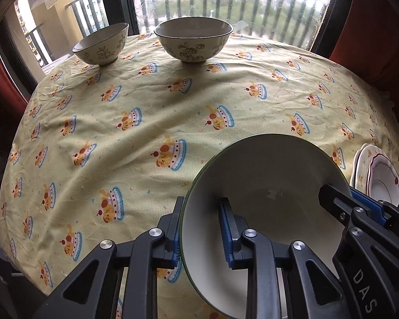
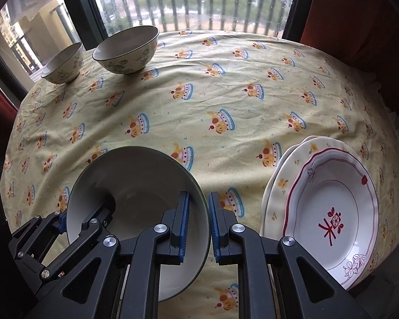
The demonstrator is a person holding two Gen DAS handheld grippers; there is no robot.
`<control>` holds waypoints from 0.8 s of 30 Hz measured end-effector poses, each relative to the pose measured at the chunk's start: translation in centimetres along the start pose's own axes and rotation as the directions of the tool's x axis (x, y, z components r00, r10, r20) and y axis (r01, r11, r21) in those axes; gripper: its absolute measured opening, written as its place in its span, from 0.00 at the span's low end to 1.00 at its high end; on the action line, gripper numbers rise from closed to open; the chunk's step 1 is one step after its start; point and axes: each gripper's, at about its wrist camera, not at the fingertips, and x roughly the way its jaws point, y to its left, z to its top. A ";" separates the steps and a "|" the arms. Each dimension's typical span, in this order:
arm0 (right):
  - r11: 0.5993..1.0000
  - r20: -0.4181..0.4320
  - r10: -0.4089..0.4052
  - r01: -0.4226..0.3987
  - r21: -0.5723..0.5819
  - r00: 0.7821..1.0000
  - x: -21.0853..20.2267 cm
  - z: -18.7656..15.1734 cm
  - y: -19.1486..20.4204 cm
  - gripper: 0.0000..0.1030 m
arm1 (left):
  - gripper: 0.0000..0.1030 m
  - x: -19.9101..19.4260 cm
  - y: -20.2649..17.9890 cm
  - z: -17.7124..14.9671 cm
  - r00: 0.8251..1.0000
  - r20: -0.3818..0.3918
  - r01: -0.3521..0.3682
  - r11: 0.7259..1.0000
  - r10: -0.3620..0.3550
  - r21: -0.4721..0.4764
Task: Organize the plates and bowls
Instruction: 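Lift and carry the cream bowl with both grippers toward the plate stack, then lower the cream bowl onto the cloth and open both grippers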
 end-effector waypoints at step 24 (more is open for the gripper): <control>0.996 0.052 0.078 -0.076 -0.042 0.996 -2.3 0.7 -1.7 0.72 | 0.85 -3.5 0.5 0.1 0.998 0.041 -0.039 0.997 0.042 -0.063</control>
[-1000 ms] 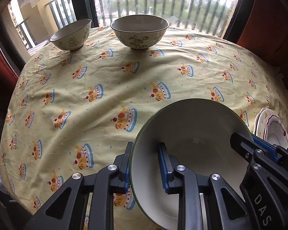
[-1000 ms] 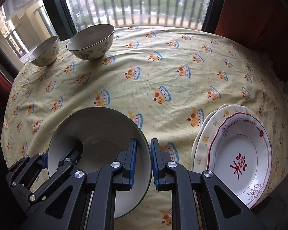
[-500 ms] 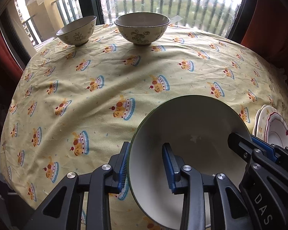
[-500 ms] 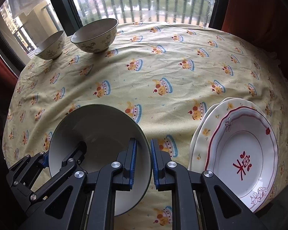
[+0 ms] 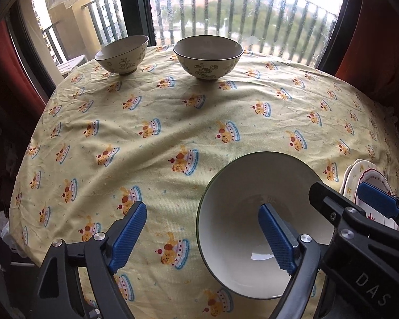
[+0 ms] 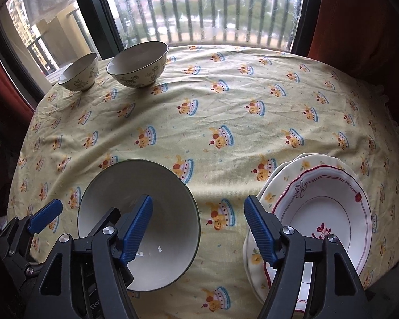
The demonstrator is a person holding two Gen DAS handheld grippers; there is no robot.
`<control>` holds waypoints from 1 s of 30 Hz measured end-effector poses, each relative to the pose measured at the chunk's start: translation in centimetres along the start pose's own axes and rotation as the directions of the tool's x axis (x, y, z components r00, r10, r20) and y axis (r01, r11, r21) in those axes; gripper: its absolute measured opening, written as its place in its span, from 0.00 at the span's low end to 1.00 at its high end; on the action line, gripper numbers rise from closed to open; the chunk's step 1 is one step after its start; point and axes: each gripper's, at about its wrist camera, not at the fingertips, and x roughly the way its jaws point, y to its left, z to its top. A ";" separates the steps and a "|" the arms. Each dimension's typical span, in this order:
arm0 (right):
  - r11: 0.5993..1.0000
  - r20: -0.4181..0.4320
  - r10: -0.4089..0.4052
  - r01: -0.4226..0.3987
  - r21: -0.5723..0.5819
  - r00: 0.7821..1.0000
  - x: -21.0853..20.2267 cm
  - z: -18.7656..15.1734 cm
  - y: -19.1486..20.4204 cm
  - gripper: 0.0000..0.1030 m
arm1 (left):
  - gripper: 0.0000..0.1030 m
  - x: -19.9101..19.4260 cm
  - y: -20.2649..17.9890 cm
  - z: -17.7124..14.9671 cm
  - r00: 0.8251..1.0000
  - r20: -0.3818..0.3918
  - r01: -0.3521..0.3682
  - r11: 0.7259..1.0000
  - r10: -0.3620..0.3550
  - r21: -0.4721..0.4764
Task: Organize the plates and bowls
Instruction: 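Lower the cream bowl onto the cloth and open both grippers, then move both grippers to the rim of another cream bowl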
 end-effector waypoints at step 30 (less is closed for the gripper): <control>0.997 0.138 -0.037 0.027 0.076 0.990 -2.3 10.9 7.7 0.72 | 0.85 -1.4 6.6 12.5 0.993 0.110 0.038 0.997 -0.045 0.067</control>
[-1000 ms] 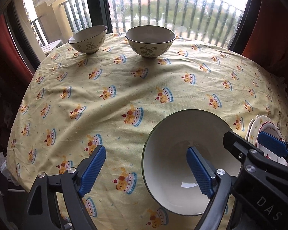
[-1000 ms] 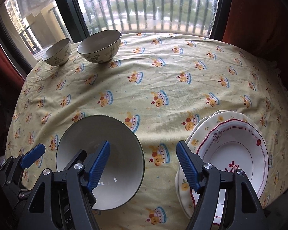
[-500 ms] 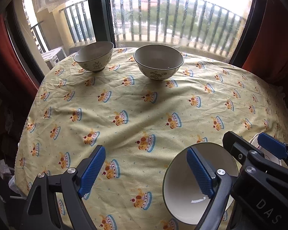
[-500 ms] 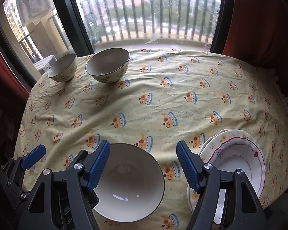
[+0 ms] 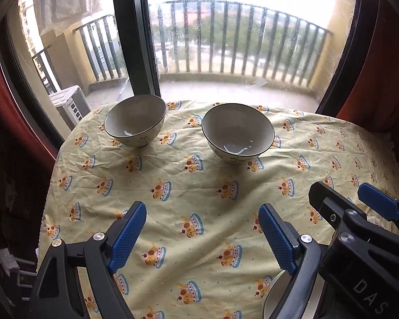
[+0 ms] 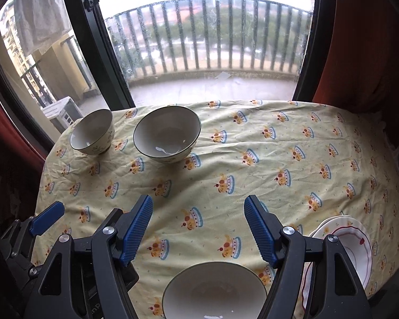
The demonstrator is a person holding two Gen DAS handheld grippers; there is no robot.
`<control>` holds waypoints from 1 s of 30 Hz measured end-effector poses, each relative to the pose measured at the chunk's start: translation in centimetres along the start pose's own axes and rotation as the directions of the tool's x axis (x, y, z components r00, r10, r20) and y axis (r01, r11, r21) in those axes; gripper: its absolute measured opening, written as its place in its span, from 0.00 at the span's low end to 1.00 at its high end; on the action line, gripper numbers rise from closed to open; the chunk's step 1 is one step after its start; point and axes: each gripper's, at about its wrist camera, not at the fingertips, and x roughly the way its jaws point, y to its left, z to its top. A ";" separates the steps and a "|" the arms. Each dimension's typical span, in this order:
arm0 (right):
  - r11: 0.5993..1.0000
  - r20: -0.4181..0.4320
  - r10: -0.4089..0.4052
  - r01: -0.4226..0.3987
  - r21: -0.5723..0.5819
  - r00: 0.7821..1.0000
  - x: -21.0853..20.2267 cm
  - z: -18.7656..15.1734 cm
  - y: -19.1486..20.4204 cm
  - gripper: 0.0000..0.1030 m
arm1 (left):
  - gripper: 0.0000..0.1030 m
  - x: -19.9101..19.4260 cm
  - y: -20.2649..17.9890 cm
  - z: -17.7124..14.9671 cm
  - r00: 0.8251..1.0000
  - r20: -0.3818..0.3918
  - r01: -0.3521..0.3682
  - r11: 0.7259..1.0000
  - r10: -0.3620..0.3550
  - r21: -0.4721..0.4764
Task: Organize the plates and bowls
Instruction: 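Move both grippers to the rim of another cream bowl, then grasp the rim of the second cream bowl with both grippers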
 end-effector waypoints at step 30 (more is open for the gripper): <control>0.993 0.063 -0.098 0.093 0.067 0.993 12.4 10.4 1.6 0.75 | 0.77 12.4 0.8 10.2 0.999 0.034 0.028 0.998 -0.030 0.063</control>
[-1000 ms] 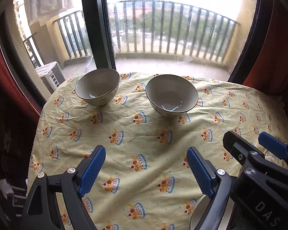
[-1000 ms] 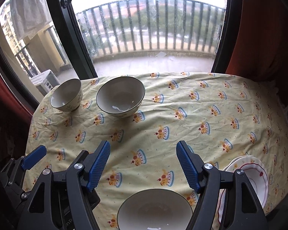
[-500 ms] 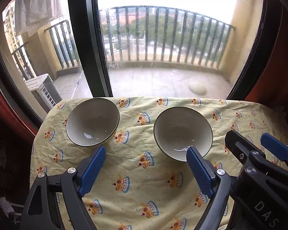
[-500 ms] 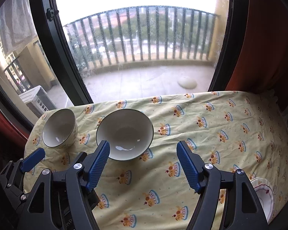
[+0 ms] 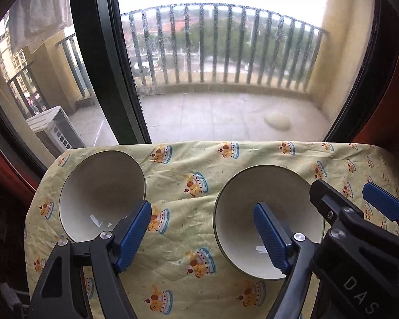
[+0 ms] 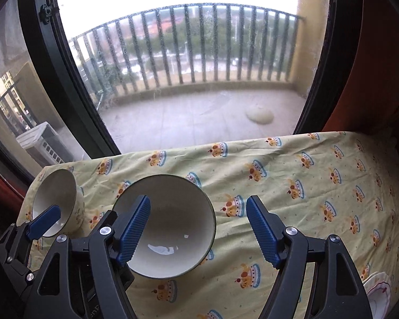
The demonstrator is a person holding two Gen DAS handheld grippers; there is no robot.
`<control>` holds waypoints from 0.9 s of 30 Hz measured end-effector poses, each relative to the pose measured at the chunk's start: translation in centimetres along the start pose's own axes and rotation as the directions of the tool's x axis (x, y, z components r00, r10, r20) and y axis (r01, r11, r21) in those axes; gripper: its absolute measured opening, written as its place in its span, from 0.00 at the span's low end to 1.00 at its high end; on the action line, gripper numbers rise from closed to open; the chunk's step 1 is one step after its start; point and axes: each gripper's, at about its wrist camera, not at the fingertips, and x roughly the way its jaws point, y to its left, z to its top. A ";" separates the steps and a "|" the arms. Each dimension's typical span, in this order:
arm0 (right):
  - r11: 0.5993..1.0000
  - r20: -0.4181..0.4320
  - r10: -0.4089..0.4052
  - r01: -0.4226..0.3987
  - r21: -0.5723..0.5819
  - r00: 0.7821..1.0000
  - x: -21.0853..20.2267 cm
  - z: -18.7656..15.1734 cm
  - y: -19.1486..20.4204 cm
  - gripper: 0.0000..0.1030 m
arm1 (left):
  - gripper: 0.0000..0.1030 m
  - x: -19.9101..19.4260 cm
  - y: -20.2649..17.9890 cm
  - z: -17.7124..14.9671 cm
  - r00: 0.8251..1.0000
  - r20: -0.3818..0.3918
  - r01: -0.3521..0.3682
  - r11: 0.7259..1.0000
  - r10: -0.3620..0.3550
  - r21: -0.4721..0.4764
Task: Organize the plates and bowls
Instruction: 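Grasp the rim of the second cream bowl with both grippers, then lift and carry the second bowl with both grippers toward the first bowl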
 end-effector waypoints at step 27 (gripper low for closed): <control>0.999 -0.071 0.013 -0.010 0.053 0.997 6.7 -1.3 -1.1 0.22 | 0.22 5.8 -2.4 -0.7 0.997 -0.076 0.019 0.998 -0.014 0.058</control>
